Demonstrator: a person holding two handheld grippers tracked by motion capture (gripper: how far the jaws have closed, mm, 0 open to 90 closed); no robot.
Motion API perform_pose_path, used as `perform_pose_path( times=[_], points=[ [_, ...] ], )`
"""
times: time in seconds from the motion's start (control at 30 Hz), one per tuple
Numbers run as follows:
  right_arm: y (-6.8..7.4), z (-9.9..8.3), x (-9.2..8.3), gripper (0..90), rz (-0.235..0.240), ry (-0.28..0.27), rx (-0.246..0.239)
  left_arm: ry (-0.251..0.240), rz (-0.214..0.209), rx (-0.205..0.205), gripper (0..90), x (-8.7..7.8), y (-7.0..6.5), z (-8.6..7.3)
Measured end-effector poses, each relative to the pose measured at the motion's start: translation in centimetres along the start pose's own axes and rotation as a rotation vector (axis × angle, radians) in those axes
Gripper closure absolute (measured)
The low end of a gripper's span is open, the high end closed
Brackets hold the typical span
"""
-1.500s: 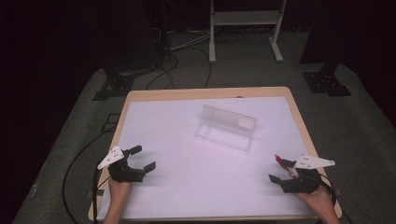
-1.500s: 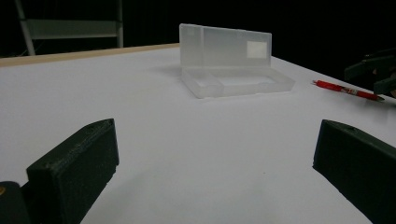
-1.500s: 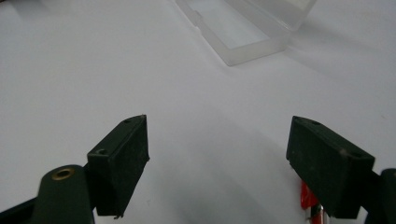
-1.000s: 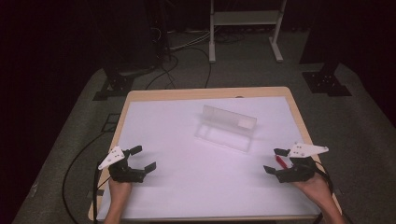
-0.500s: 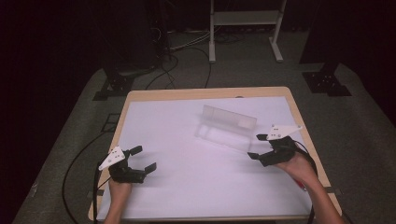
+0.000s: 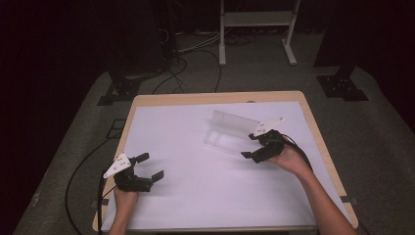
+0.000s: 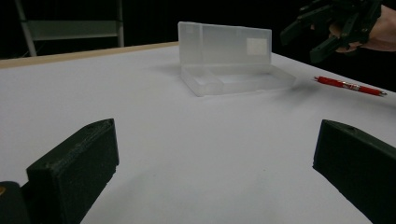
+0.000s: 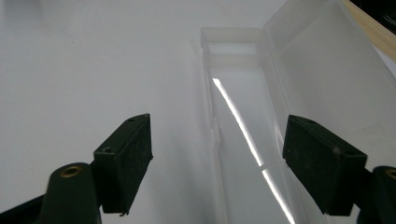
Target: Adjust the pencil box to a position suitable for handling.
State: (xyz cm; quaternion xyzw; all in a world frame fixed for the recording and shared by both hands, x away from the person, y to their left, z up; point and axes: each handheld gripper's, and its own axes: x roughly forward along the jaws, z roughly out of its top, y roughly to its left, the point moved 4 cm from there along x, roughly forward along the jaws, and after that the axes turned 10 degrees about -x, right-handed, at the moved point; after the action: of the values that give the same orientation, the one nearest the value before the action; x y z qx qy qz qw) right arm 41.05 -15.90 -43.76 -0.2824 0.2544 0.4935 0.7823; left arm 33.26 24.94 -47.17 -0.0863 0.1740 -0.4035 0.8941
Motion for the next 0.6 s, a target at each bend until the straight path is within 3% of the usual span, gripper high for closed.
perform_pose_path(
  times=[0.6],
  points=[
    [-0.9, -0.1, 3.4, 32.3, 0.053, 0.047, 0.013, 0.002, -0.002, -0.002, 0.0, 0.0, 0.0, 0.0]
  ],
)
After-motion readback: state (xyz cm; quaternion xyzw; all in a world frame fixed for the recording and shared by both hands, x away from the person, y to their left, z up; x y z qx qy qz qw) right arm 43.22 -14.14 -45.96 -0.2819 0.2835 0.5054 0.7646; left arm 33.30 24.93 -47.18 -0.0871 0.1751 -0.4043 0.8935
